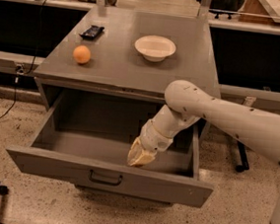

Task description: Open top drawer

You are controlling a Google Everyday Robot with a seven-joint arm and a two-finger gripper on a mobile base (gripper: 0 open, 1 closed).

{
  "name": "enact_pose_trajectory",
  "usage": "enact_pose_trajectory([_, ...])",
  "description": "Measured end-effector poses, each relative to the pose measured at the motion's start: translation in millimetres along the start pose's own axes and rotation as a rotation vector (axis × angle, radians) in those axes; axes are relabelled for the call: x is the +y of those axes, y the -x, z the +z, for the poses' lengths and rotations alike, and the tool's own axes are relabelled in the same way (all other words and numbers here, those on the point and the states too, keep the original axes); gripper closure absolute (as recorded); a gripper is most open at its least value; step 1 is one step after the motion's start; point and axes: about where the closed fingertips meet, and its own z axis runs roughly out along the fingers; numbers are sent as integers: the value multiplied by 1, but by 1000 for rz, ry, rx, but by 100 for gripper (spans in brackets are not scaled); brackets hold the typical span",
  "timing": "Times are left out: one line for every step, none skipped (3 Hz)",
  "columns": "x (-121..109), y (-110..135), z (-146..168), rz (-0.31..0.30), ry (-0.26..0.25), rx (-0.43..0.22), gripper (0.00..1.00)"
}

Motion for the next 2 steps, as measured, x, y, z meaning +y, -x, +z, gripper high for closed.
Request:
enact_pose_trajectory([22, 9, 6, -25, 58, -22, 100])
enact_pose_trajectory([36, 18, 6, -59, 62, -2, 100])
